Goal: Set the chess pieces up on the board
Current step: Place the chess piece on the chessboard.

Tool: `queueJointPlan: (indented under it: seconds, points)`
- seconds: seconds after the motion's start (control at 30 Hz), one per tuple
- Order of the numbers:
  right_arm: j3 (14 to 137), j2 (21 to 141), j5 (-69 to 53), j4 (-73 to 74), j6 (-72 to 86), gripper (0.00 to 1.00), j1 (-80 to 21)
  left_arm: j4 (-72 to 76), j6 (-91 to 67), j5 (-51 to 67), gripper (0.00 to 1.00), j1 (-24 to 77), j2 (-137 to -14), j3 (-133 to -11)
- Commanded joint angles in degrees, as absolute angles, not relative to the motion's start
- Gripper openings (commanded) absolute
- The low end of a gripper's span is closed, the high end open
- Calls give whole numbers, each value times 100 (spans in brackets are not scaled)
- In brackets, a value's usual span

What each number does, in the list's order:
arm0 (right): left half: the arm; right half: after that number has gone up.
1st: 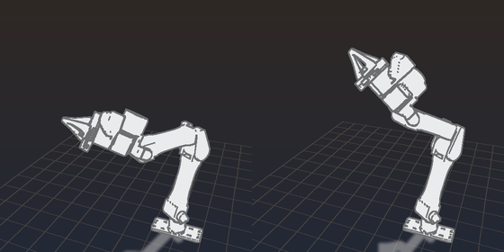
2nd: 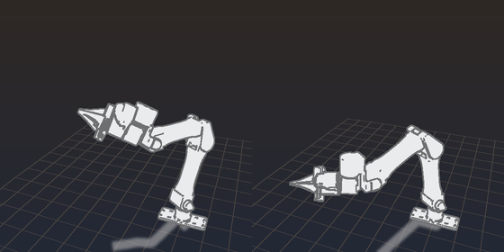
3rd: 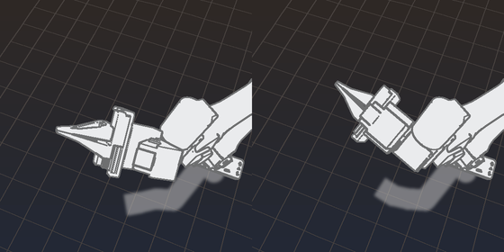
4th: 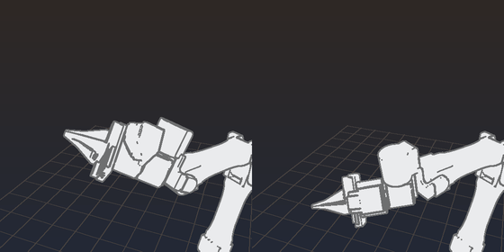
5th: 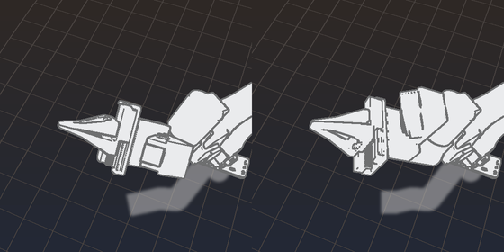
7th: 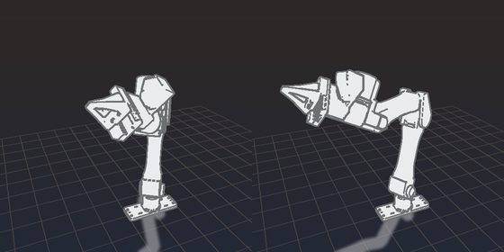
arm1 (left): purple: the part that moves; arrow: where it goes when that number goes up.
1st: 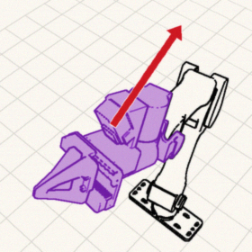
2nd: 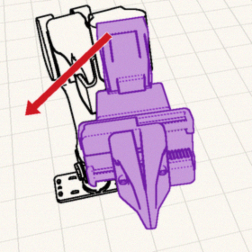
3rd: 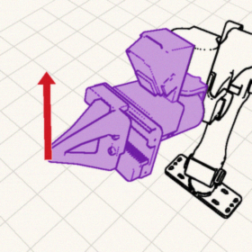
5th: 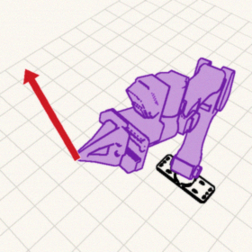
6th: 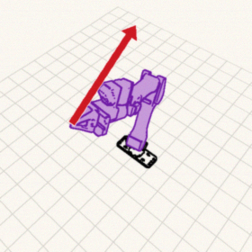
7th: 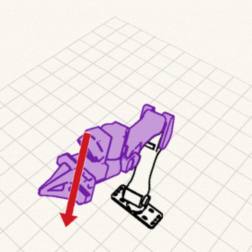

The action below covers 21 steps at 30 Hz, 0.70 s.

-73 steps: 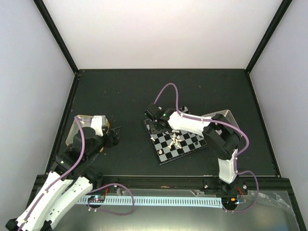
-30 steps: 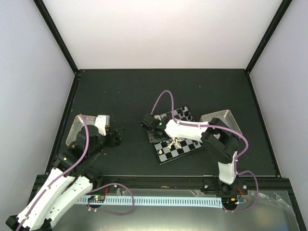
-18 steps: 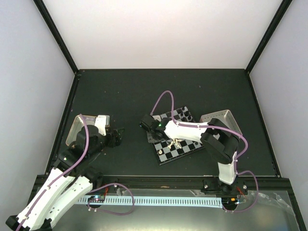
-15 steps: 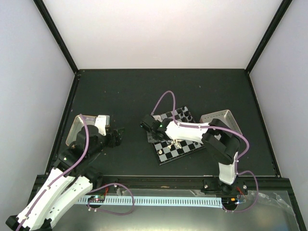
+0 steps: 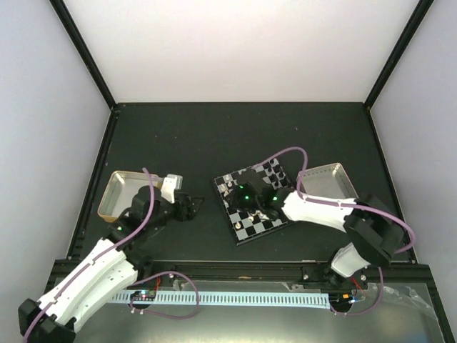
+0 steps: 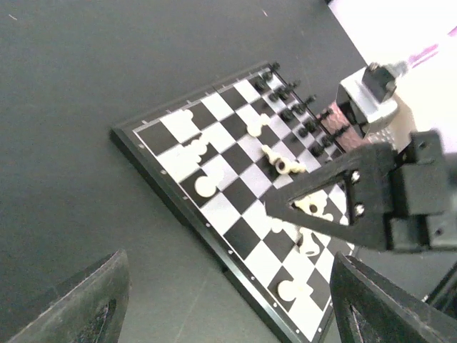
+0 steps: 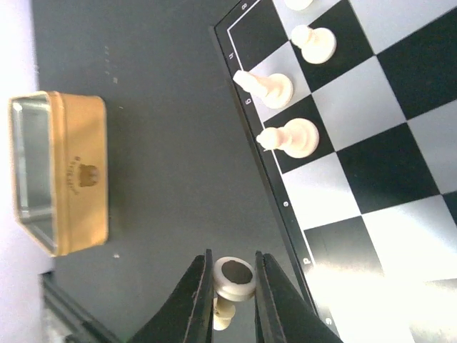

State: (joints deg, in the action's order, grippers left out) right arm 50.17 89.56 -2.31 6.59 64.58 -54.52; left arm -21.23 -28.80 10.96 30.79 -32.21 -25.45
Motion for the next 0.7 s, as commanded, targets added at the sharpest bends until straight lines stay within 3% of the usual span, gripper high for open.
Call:
queueJointPlan:
  seconds: [0.0, 0.23, 0.43, 0.67]
  points:
    - [4314, 8433, -959, -775, 7789, 11, -5165, -535, -3020, 1692, 78, 3342, -3664, -2268]
    - [3478, 8036, -1354, -1873, 8922, 12, -4967, 590, -2909, 1562, 73, 4100, -4823, -2220]
    - [2913, 8093, -1750, -3086, 9868, 12, -4864, 1128, -2893, 1310, 58, 4542, -5507, -2237]
    - [2818, 8167, -1958, -3388, 10100, 12, -4844, 1316, -2931, 1177, 45, 4609, -5852, -2295]
